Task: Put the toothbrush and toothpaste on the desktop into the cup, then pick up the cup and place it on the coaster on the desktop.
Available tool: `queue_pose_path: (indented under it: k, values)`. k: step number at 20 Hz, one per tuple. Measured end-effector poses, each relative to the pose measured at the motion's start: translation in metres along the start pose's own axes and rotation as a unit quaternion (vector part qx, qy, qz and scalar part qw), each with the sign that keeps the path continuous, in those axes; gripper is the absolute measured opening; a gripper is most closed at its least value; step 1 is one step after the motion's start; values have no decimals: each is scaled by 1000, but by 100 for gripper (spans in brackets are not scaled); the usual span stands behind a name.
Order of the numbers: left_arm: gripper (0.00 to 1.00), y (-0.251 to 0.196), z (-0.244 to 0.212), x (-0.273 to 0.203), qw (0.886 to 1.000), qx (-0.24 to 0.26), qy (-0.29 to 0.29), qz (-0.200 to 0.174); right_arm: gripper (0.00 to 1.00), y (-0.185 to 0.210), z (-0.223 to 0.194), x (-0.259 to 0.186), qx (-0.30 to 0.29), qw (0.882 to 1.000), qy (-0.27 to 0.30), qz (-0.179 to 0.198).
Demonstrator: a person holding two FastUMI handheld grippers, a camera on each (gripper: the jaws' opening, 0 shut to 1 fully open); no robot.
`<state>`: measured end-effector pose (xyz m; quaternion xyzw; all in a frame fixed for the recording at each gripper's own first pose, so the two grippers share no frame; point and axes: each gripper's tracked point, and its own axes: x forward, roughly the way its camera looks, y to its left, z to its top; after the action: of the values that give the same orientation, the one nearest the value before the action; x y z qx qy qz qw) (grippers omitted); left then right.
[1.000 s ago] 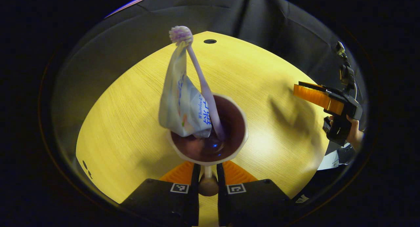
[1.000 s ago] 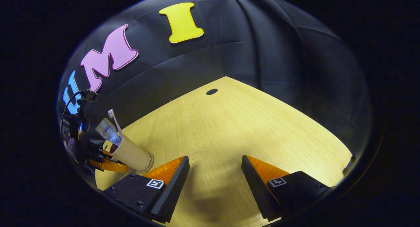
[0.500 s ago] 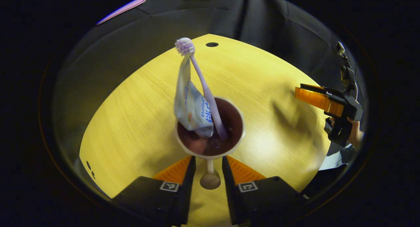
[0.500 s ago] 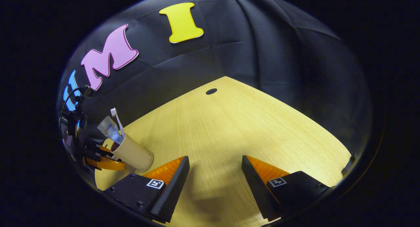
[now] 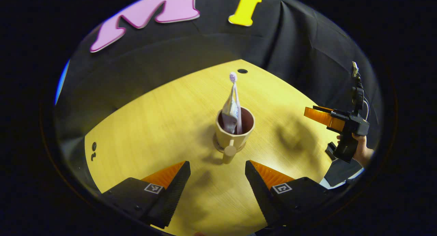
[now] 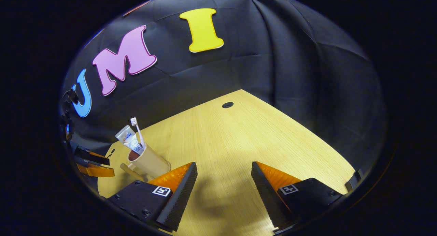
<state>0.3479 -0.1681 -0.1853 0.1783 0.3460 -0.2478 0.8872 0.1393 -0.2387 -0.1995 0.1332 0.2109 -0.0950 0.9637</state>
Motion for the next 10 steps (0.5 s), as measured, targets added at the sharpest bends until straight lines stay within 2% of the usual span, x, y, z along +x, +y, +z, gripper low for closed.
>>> queue_pose_path:
  k: [5, 10]
  values:
    - [100, 9, -18, -50, 998, -29, -53, 34, 98, 30, 20, -35, -28, 999, -23, 11]
    - [100, 2, -41, -86, 991, -65, -108, 34, 98, 60, 39, -78, -65, 996, -50, 25]
